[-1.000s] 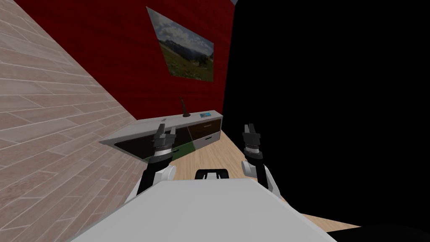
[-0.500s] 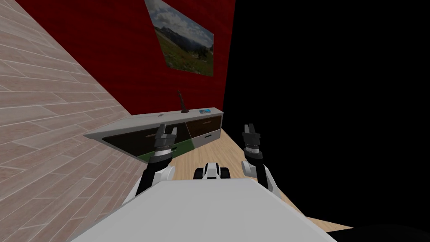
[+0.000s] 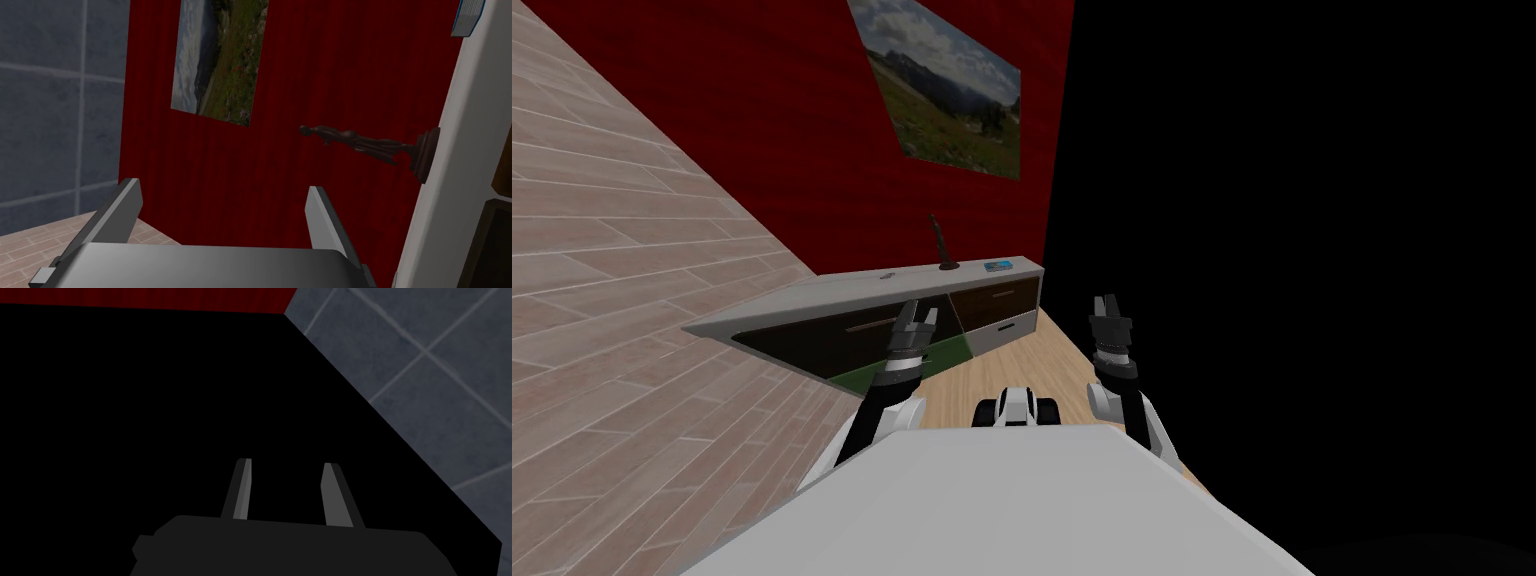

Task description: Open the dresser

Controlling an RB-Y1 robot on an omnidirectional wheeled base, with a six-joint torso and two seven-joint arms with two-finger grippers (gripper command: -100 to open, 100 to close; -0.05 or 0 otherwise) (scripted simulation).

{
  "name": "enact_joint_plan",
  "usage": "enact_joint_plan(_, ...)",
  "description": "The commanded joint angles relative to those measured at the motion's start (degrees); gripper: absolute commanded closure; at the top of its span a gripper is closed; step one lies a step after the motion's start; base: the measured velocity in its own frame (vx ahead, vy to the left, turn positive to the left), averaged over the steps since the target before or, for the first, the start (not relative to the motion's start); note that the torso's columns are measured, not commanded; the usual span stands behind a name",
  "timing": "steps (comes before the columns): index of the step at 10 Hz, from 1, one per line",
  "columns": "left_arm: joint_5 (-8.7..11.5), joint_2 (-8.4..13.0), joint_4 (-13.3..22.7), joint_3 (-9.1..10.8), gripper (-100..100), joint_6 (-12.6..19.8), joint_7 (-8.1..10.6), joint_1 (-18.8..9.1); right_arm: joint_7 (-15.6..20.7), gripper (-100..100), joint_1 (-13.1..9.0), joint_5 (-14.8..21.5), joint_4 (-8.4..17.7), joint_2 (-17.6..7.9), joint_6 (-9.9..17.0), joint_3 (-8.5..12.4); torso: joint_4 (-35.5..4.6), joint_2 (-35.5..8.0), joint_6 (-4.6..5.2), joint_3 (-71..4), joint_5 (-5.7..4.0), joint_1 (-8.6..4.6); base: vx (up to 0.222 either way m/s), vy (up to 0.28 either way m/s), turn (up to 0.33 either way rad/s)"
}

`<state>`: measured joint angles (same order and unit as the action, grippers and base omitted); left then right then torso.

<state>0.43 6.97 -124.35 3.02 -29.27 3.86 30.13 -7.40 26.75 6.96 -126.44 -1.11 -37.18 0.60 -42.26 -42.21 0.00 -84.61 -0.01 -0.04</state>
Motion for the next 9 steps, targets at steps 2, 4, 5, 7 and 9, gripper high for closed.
enact_joint_plan(2, 0.3, 1.5, 5.4, 0.98, -100, -0.4, -0.4, -1.6, 0.0, 0, 0.0, 0.0, 0.0, 0.0, 0.0, 0.0, 0.0, -0.1, -0.01, 0.0, -0.02, -0.04, 0.136, -0.084, 0.037)
enact_joint_plan(4, 0.4, 1.9, 8.4, 1.5, -100, -0.6, -0.62, -2.4, 0.0, 0, 0.0, 0.0, 0.0, 0.0, 0.0, 0.0, 0.0, -0.1, 0.0, 0.0, 0.02, 0.09, 0.141, -0.076, 0.034)
enact_joint_plan(5, 0.5, 2.1, 9.8, 1.75, -100, -0.7, -0.73, -2.7, 0.0, 0, 0.0, 0.0, 0.0, 0.0, 0.0, 0.0, 0.0, -0.1, 0.0, 0.0, 0.02, 0.08, 0.151, -0.091, 0.033)
enact_joint_plan(7, 0.6, 2.5, 12.7, 2.24, -100, -1.0, -0.94, -3.4, 0.0, 0, 0.0, 0.0, 0.0, 0.0, 0.0, 0.0, 0.0, 0.0, 0.0, 0.0, -0.01, 0.01, 0.142, -0.083, 0.037)
enact_joint_plan(9, 0.7, 2.8, 15.4, 2.71, -100, -1.2, -1.14, -4.1, 0.0, 0, 0.0, 0.0, 0.0, 0.0, 0.0, 0.0, -0.1, -0.2, -0.01, 0.1, 0.03, 0.12, 0.115, -0.059, 0.027)
